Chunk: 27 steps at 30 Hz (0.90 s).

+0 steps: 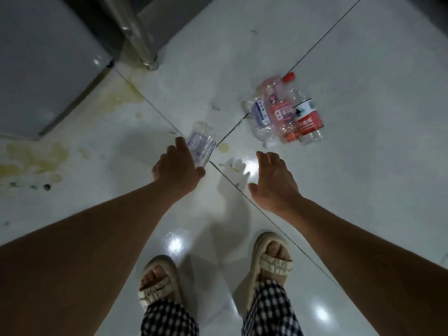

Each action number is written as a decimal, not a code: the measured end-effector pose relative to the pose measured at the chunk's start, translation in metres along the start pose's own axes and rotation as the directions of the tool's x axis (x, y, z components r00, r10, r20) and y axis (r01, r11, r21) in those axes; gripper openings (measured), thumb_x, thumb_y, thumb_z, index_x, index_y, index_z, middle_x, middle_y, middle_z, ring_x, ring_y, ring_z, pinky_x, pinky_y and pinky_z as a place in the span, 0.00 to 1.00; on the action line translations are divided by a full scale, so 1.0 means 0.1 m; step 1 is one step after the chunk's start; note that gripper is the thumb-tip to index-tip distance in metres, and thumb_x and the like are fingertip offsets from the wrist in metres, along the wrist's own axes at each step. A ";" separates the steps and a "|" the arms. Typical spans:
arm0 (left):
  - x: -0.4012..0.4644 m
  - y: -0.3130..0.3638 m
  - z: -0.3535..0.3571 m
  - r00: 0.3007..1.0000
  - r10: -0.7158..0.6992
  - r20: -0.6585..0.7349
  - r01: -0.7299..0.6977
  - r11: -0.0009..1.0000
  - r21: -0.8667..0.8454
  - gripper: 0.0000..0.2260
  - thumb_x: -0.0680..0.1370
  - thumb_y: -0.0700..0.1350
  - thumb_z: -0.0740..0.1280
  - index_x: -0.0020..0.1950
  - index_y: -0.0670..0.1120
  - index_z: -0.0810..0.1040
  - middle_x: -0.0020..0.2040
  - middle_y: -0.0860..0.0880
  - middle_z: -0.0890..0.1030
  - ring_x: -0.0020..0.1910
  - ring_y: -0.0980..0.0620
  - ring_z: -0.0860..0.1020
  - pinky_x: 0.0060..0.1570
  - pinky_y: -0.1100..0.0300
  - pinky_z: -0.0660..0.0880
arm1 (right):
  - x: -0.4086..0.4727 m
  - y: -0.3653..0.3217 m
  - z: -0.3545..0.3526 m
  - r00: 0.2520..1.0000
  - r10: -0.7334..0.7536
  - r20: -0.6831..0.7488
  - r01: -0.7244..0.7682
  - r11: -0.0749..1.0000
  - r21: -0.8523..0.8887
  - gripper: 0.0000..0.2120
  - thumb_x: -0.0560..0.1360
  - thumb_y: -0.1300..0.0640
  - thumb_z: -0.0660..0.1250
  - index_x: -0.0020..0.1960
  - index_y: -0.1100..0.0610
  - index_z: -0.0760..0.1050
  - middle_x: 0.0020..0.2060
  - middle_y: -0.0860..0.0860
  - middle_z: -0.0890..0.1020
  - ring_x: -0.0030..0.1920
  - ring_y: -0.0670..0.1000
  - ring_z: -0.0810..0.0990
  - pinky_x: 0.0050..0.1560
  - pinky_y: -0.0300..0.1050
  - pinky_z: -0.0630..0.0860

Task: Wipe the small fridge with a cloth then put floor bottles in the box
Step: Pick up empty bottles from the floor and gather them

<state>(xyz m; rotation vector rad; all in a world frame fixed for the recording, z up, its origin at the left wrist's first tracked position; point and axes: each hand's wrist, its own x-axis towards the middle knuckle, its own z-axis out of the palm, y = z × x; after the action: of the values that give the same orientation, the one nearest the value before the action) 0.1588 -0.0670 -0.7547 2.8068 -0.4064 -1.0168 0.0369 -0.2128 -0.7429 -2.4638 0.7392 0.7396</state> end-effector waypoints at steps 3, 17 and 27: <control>-0.04 0.45 -0.06 0.999 0.037 0.008 -0.037 0.999 -0.013 0.27 0.72 0.51 0.71 0.62 0.42 0.61 0.59 0.40 0.74 0.56 0.38 0.75 0.52 0.47 0.74 | -0.01 0.37 -0.28 0.998 0.066 -0.020 -0.065 0.997 0.029 0.35 0.75 0.55 0.68 0.75 0.58 0.53 0.71 0.57 0.62 0.69 0.56 0.64 0.67 0.49 0.65; 0.25 1.68 0.31 0.997 0.074 -0.008 -0.074 0.997 0.001 0.28 0.72 0.51 0.70 0.65 0.43 0.61 0.60 0.42 0.75 0.56 0.40 0.76 0.50 0.49 0.72 | 0.54 1.64 -0.71 0.976 0.207 -0.063 -0.202 0.976 0.076 0.34 0.73 0.55 0.69 0.74 0.58 0.56 0.68 0.57 0.66 0.67 0.57 0.66 0.66 0.51 0.66; 0.93 1.86 0.86 0.941 0.280 -0.190 -0.284 0.959 0.007 0.30 0.71 0.55 0.70 0.65 0.42 0.62 0.58 0.40 0.76 0.53 0.40 0.77 0.44 0.52 0.72 | 1.40 1.99 -0.24 0.950 0.237 -0.201 -0.224 0.971 0.089 0.36 0.74 0.49 0.69 0.75 0.56 0.55 0.68 0.58 0.66 0.68 0.58 0.65 0.67 0.53 0.64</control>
<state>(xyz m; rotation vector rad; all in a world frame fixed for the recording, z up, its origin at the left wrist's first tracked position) 0.1333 -0.2747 -0.8382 2.6903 -0.7425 -0.6838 0.0240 -0.4254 -0.8629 -2.4459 1.1283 0.5292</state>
